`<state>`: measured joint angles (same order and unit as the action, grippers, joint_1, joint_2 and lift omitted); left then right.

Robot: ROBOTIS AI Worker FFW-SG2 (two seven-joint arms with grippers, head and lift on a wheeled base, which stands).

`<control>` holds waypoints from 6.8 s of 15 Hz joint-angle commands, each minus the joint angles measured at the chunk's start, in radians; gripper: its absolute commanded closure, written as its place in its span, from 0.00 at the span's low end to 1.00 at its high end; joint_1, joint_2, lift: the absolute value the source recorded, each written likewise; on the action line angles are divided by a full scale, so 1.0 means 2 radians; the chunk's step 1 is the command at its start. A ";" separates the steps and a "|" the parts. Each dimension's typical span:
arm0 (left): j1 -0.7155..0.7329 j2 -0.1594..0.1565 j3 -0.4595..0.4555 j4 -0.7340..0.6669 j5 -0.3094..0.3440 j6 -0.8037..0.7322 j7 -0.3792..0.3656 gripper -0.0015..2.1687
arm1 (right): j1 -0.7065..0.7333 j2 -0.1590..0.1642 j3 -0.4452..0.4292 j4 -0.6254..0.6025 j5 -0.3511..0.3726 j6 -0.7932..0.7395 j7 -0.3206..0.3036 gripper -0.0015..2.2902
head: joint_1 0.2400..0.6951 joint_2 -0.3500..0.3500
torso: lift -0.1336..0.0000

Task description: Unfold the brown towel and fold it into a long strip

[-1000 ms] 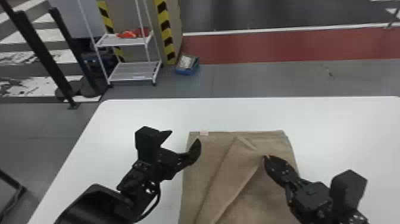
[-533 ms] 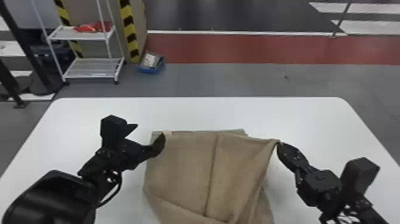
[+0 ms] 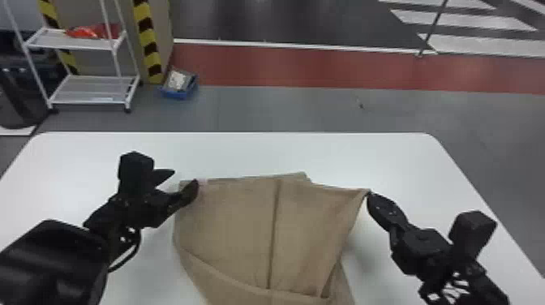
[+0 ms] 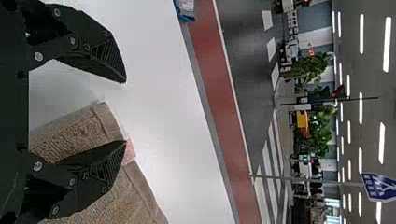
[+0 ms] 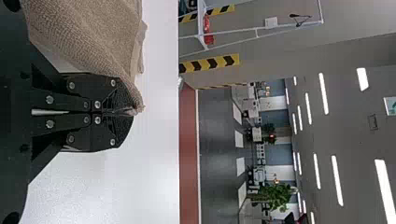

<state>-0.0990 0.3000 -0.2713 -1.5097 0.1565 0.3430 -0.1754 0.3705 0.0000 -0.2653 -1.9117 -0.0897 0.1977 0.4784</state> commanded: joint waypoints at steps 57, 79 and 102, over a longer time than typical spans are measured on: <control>-0.117 0.009 0.200 -0.161 0.121 0.288 0.095 0.61 | -0.307 0.000 -0.054 0.118 0.075 0.027 -0.027 0.62 | 0.82 0.45 | 0.07; 0.194 -0.014 0.146 -0.299 0.031 0.304 0.125 0.61 | 0.000 -0.052 -0.112 0.102 -0.045 -0.200 0.019 0.62 | 1.00 0.25 | 0.07; 0.290 0.010 0.258 -0.247 0.104 0.046 -0.066 0.07 | -0.033 -0.052 -0.102 0.124 0.007 -0.173 0.015 0.62 | 1.00 0.32 | 0.07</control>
<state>0.4915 0.3211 0.2484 -2.0419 0.3635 0.4626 -0.2949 0.3010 -0.1052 -0.4699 -1.6597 -0.0740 -0.1520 0.5093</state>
